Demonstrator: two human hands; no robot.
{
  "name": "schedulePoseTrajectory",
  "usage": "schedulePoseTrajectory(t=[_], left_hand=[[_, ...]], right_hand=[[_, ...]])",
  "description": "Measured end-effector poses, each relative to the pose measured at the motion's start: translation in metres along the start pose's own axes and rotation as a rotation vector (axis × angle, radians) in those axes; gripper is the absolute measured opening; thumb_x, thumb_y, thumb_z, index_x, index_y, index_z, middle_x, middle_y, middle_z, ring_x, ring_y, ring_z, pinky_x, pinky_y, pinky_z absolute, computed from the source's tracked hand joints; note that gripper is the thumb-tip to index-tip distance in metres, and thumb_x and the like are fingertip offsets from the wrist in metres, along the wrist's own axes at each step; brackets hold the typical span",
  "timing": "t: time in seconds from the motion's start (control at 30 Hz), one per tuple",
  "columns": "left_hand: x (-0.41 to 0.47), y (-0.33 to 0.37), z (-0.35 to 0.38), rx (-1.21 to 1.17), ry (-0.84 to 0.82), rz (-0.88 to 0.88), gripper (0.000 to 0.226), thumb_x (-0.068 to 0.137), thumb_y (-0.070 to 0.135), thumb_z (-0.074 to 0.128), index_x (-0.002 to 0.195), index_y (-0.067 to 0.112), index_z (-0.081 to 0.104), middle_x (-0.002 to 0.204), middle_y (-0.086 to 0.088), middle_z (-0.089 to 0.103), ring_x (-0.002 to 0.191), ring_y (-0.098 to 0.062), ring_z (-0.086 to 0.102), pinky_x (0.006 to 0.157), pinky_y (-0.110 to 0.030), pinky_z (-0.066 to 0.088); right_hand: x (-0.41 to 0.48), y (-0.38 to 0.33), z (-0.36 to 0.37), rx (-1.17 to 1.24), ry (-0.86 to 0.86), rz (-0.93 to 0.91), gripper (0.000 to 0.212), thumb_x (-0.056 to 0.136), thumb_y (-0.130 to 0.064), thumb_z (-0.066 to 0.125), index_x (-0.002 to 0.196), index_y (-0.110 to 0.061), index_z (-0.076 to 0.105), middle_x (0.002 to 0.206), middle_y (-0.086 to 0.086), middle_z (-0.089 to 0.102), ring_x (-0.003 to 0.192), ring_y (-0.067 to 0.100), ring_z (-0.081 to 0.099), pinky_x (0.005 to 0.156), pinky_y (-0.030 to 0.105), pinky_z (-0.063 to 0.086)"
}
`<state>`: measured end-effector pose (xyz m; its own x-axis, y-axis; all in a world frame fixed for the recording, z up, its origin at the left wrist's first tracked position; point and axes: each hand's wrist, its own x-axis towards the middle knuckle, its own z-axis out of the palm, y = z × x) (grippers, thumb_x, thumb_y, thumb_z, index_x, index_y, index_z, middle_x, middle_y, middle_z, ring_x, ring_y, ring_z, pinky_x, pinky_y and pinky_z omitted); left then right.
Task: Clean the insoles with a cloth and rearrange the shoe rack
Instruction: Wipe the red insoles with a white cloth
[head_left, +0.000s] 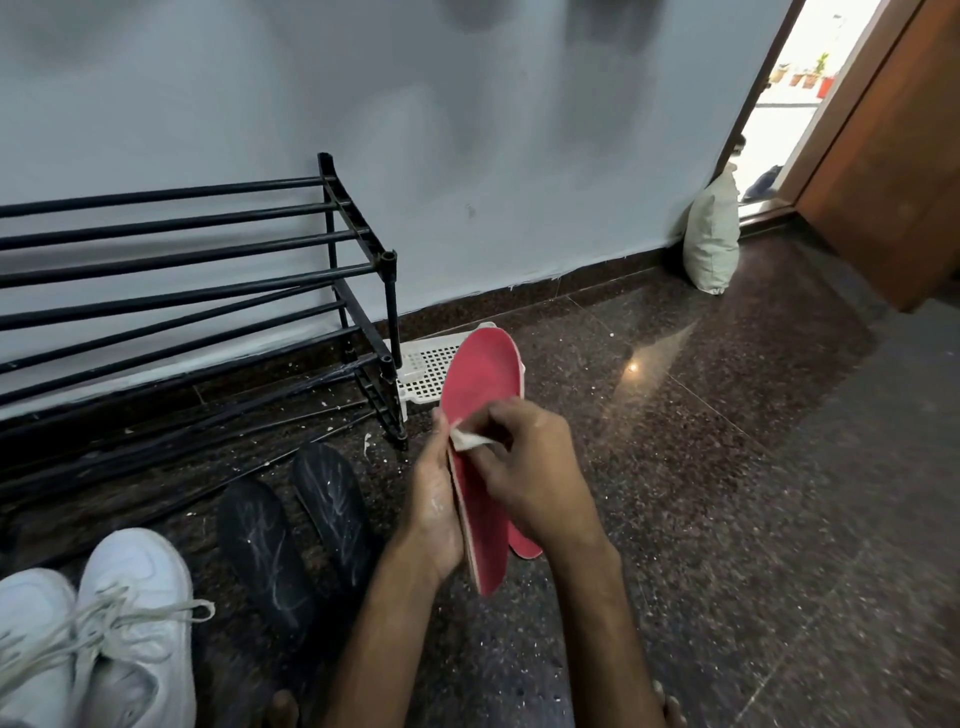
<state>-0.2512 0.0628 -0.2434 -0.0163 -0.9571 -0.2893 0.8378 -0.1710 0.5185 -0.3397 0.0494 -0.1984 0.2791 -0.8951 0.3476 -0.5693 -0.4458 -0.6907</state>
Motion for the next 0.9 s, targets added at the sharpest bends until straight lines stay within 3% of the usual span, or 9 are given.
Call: schedulePoseTrajectory(t=[0.2,0.3,0.37,0.43,0.53,0.6,0.7,0.83,0.9], left_hand=[[-0.003,-0.003,0.008,0.119,-0.012,-0.044,0.054,0.099,0.051,0.040,0.114,0.009,0.071,0.105,-0.014,0.074,0.095,-0.024,0.071,0.086,-0.035,0.056],[-0.003,0.000,0.004,0.072,-0.007,-0.019,0.054,0.096,0.051,0.044,0.106,0.008,0.075,0.100,-0.014,0.074,0.092,-0.025,0.071,0.085,-0.035,0.055],[-0.001,0.008,-0.002,0.045,-0.027,-0.006,0.060,0.098,0.052,0.040,0.097,0.006,0.078,0.091,-0.014,0.075,0.080,-0.024,0.073,0.074,-0.033,0.060],[0.002,0.013,-0.005,0.068,-0.045,-0.019,0.061,0.100,0.052,0.037,0.102,0.004,0.074,0.085,-0.014,0.075,0.068,-0.023,0.072,0.062,-0.031,0.060],[0.001,0.009,0.001,0.110,-0.045,-0.063,0.054,0.100,0.050,0.039,0.108,0.007,0.071,0.086,-0.012,0.075,0.072,-0.022,0.072,0.066,-0.030,0.060],[0.002,0.005,0.002,0.066,-0.054,-0.069,0.052,0.097,0.049,0.042,0.104,0.009,0.075,0.091,-0.011,0.075,0.081,-0.023,0.073,0.074,-0.032,0.060],[0.005,0.007,-0.006,0.009,-0.044,-0.032,0.056,0.096,0.052,0.043,0.094,0.010,0.080,0.095,-0.012,0.075,0.086,-0.024,0.073,0.078,-0.035,0.059],[0.004,0.005,-0.001,0.083,-0.053,-0.068,0.056,0.098,0.052,0.042,0.101,0.010,0.079,0.099,-0.013,0.075,0.088,-0.024,0.073,0.080,-0.036,0.059],[0.003,0.003,-0.001,0.084,-0.031,-0.054,0.052,0.096,0.051,0.046,0.109,0.011,0.076,0.107,-0.013,0.073,0.097,-0.024,0.070,0.092,-0.037,0.054]], right_hand=[[0.009,0.001,-0.002,-0.200,0.364,0.085,0.012,0.085,-0.009,0.066,0.093,-0.011,0.075,0.090,0.000,0.066,0.078,0.013,0.061,0.077,0.022,0.049],[0.008,-0.002,-0.001,-0.012,0.094,0.045,0.012,0.085,-0.008,0.068,0.092,-0.013,0.076,0.091,-0.004,0.066,0.079,0.005,0.062,0.076,0.008,0.047],[0.004,0.004,-0.006,0.010,-0.074,0.074,0.012,0.082,-0.008,0.072,0.089,-0.015,0.078,0.089,-0.007,0.069,0.078,0.002,0.063,0.075,0.012,0.051],[0.004,0.012,-0.009,-0.112,0.055,0.124,0.013,0.083,-0.008,0.071,0.094,-0.014,0.078,0.092,-0.005,0.070,0.077,0.004,0.063,0.079,0.021,0.055],[0.009,0.006,-0.006,-0.159,0.393,0.122,0.014,0.086,-0.011,0.069,0.098,-0.011,0.076,0.092,-0.001,0.067,0.077,0.008,0.061,0.080,0.024,0.054],[0.013,-0.001,-0.001,-0.115,0.267,0.055,0.013,0.085,-0.011,0.069,0.097,-0.011,0.076,0.091,0.000,0.067,0.076,0.008,0.060,0.080,0.017,0.050],[0.008,-0.001,0.001,-0.088,-0.056,0.059,0.012,0.082,-0.013,0.071,0.091,-0.015,0.078,0.088,-0.002,0.068,0.077,0.011,0.063,0.081,0.027,0.054],[0.004,-0.002,0.001,-0.210,0.305,0.168,0.014,0.087,-0.014,0.067,0.098,-0.011,0.075,0.094,0.000,0.066,0.074,0.006,0.055,0.076,0.016,0.045],[0.009,-0.010,0.006,-0.140,0.342,0.169,0.015,0.088,-0.016,0.066,0.098,-0.011,0.075,0.094,0.001,0.067,0.074,0.008,0.057,0.075,0.019,0.047]])
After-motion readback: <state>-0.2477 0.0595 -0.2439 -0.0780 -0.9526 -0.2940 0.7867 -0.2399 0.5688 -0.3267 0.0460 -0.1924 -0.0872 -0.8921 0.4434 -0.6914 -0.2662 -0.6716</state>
